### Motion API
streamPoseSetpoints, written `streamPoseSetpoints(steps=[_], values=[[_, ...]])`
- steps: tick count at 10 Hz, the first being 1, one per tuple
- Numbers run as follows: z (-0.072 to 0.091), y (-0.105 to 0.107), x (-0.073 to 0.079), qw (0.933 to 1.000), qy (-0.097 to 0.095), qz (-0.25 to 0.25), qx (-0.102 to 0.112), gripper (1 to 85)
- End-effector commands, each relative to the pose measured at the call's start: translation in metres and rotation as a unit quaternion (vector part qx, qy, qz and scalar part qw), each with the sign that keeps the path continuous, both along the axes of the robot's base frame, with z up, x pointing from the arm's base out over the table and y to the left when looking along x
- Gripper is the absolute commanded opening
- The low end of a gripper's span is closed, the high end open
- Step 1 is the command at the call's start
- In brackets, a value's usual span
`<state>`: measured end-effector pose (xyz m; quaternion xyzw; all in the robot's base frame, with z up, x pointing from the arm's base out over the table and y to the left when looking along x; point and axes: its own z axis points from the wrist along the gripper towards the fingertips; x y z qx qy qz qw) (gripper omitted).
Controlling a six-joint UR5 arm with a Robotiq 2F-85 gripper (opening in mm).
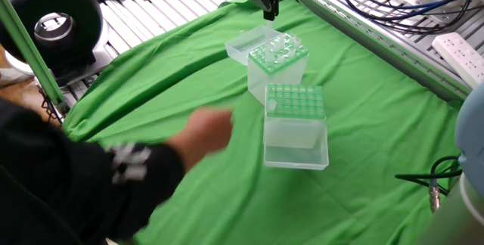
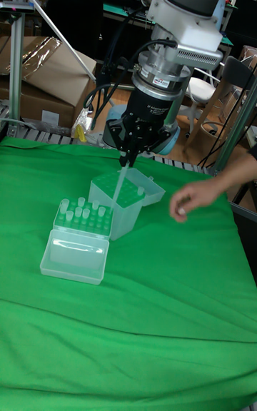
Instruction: Insert a large pipette tip into the holder for large pipette tips
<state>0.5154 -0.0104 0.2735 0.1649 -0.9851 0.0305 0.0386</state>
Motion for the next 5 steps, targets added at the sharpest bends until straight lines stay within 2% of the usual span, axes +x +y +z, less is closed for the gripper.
streamPoseSetpoints(steps=[1, 5], values=[[0.0005, 0.0041, 0.0041, 0.9999, -0.008, 0.005, 0.009, 0.7], [0.0001, 0.0042, 0.0074, 0.9998, -0.014, 0.011, 0.010, 0.7]])
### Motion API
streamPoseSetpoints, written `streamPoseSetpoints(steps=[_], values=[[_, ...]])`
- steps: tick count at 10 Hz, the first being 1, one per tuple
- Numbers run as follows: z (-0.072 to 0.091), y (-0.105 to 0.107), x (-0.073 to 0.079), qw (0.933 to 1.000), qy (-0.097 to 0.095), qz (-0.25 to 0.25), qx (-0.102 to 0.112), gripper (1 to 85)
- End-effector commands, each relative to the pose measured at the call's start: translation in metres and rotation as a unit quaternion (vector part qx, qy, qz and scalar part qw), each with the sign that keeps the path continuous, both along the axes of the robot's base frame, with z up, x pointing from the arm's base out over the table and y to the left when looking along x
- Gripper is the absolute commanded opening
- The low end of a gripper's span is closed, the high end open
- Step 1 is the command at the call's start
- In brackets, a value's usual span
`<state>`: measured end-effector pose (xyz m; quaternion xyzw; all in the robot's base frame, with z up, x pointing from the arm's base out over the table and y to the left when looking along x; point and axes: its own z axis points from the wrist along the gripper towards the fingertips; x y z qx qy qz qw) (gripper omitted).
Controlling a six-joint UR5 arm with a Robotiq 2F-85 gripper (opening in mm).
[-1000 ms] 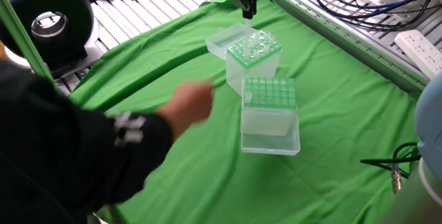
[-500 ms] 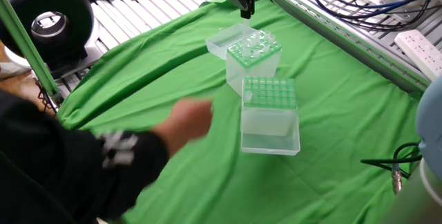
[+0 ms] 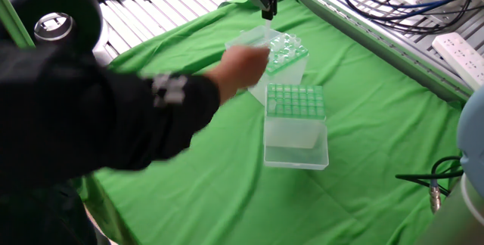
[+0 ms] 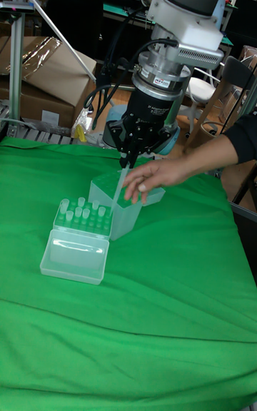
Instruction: Insert a large pipette tip into the holder for large pipette tips
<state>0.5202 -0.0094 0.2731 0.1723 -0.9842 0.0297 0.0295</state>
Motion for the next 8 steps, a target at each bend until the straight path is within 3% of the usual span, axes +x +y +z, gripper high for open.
streamPoseSetpoints(steps=[1, 8], values=[[0.0007, 0.0025, 0.0028, 1.0000, -0.005, 0.004, 0.006, 0.7], [0.0031, -0.0028, 0.0034, 0.9999, -0.002, 0.011, 0.007, 0.7]])
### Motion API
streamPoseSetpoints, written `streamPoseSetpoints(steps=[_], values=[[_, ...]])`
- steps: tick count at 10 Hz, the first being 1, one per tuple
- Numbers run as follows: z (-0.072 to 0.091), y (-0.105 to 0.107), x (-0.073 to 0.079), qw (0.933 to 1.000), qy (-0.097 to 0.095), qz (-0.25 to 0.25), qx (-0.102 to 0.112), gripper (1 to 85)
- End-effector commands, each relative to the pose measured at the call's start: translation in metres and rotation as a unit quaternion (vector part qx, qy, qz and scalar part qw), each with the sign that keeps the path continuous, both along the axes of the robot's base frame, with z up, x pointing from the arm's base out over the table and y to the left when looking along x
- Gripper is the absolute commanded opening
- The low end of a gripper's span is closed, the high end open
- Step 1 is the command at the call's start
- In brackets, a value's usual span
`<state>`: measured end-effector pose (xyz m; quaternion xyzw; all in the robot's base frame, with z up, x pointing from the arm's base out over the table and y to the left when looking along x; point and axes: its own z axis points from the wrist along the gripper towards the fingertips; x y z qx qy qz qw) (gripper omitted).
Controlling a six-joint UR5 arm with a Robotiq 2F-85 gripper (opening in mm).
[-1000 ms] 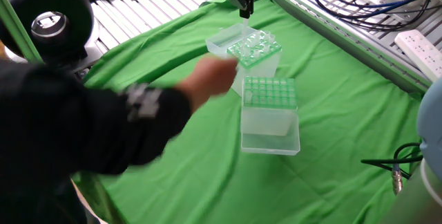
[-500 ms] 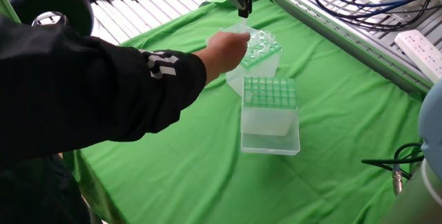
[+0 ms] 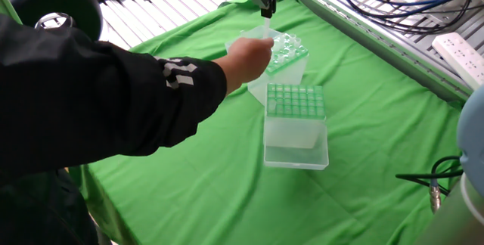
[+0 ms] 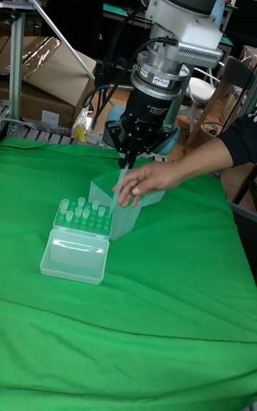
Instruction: Insert a large pipette tip into the holder for large pipette tips
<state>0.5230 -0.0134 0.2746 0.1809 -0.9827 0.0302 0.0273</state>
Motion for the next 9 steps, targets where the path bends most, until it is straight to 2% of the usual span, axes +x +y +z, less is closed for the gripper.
streamPoseSetpoints(steps=[1, 7, 8, 9], values=[[0.0016, 0.0016, 0.0005, 1.0000, 0.000, 0.002, 0.007, 0.7], [-0.0058, -0.0003, 0.0031, 0.9999, -0.003, 0.007, 0.011, 1.0], [-0.0064, 0.0039, 0.0007, 0.9998, 0.002, 0.010, 0.019, 2.7], [-0.0065, 0.0058, 0.0000, 0.9996, 0.004, 0.014, 0.023, 11.3]])
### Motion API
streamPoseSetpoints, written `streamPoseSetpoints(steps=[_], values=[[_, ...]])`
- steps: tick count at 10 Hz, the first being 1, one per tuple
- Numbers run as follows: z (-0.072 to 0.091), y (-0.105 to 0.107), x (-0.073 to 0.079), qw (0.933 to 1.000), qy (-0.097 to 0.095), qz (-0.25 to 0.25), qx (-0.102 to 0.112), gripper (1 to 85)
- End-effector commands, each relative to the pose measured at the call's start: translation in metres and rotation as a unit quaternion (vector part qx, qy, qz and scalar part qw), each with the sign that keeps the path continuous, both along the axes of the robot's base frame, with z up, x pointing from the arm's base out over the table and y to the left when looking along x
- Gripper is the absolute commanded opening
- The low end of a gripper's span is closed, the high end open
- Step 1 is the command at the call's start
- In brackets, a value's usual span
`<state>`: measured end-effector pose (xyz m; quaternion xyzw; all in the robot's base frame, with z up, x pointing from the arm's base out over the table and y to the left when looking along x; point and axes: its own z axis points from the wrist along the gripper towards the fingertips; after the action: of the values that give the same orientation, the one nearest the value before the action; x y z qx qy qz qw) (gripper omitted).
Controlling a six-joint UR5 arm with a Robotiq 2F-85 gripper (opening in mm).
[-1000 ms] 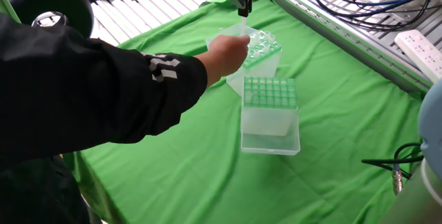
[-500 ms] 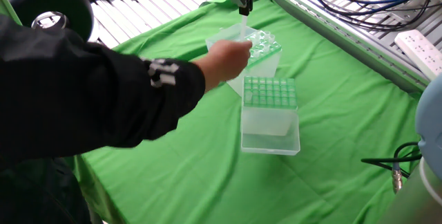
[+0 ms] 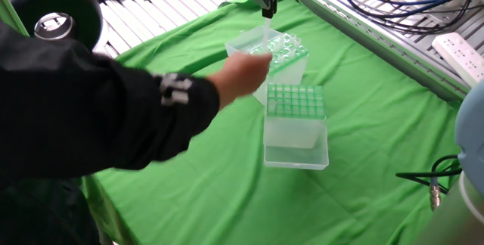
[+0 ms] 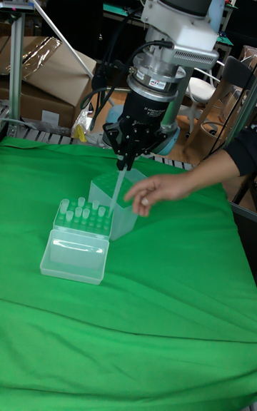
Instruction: Insert a large pipette tip into the holder for large pipette tips
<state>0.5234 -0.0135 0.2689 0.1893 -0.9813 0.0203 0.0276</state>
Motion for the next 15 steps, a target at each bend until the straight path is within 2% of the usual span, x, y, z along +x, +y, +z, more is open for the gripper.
streamPoseSetpoints(steps=[1, 11, 12, 15], values=[[-0.001, 0.005, -0.001, 0.9999, 0.003, 0.008, 0.011, 12.7], [-0.014, 0.001, 0.010, 0.9997, -0.008, 0.019, 0.017, 15.7], [-0.016, 0.002, 0.012, 0.9995, -0.010, 0.020, 0.021, 17.7], [-0.016, 0.004, 0.008, 0.9992, -0.004, 0.029, 0.026, 31.3]])
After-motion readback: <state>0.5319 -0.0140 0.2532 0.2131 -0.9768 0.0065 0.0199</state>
